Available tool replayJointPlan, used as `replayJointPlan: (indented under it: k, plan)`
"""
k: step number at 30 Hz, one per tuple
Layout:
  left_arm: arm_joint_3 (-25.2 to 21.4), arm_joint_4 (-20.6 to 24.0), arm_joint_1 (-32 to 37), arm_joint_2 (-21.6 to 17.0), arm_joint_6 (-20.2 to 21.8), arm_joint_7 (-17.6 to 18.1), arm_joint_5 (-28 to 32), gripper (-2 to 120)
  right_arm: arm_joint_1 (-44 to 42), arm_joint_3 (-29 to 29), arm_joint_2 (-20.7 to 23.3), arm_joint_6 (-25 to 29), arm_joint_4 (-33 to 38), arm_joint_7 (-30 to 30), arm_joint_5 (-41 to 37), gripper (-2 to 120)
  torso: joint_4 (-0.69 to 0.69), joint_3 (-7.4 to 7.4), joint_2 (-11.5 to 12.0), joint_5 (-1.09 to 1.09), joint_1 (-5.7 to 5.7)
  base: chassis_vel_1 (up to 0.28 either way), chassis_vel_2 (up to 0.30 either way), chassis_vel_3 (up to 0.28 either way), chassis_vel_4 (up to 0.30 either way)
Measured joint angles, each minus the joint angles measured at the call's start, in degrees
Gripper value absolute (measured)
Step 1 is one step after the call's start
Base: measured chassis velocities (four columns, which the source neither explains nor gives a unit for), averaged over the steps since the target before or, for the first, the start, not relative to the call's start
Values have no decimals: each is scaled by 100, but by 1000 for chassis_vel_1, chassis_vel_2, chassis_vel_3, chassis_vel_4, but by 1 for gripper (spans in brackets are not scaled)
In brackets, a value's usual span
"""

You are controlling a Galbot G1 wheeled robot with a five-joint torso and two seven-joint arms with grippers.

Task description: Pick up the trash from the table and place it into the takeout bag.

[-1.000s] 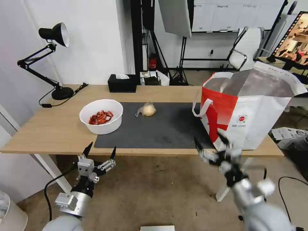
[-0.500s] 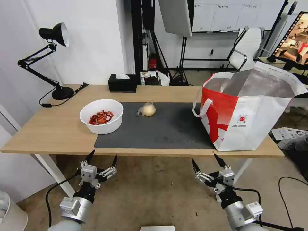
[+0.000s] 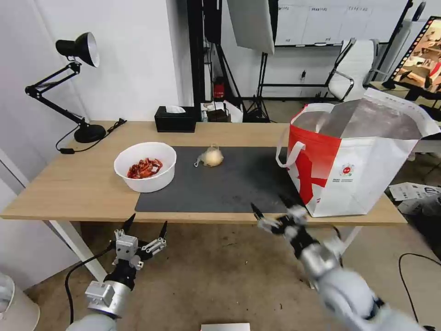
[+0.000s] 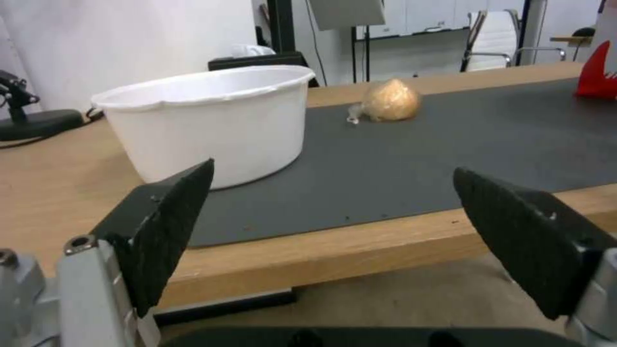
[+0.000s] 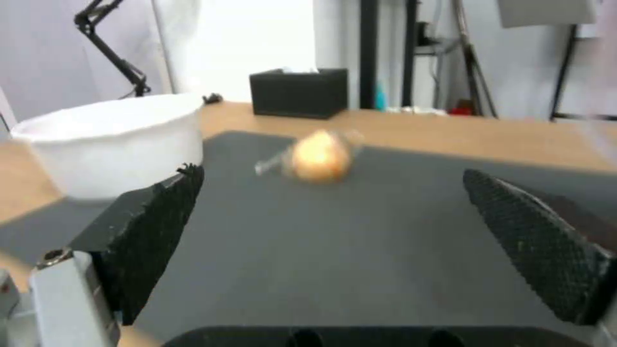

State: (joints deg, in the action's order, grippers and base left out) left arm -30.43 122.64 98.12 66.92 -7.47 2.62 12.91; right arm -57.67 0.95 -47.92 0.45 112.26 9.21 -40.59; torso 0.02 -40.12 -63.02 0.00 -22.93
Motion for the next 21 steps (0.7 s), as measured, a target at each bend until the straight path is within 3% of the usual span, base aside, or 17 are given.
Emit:
replayJointPlan:
  k: [2, 3, 6, 10, 13, 21]
  plan:
    - [-13, 12, 16, 23, 0, 7, -10, 100, 1098, 741, -180, -186, -527, 164, -281, 100, -2, -1, 1, 1, -1, 0, 0, 0, 0]
    - [-13, 12, 16, 23, 0, 7, -10, 100, 1098, 741, -180, -186, -527, 164, -281, 100, -2, -1, 1, 1, -1, 0, 0, 0, 0]
    - [-62, 29, 51, 34, 0, 10, -15, 100, 2390, 1442, -611, -567, -1359, 338, -493, 100, -1, 0, 0, -2, 0, 0, 0, 0, 0]
    - [-109, 13, 63, 35, -3, 10, -15, 100, 3011, 1740, -1021, -857, -1981, 414, -623, 100, -1, -1, 0, -2, -1, 0, 0, 0, 0]
    - [-119, 6, 83, 69, -6, 9, -24, 100, 3612, 2012, -1749, -1232, -2913, 567, -649, 100, 0, 0, 0, -1, -1, 0, 0, 0, 0]
    - [-195, 34, 129, 89, -14, 10, -35, 100, 4355, 2121, -2773, -2047, -4380, 810, -333, 100, -2, 0, 0, -1, 0, 0, 0, 0, 0]
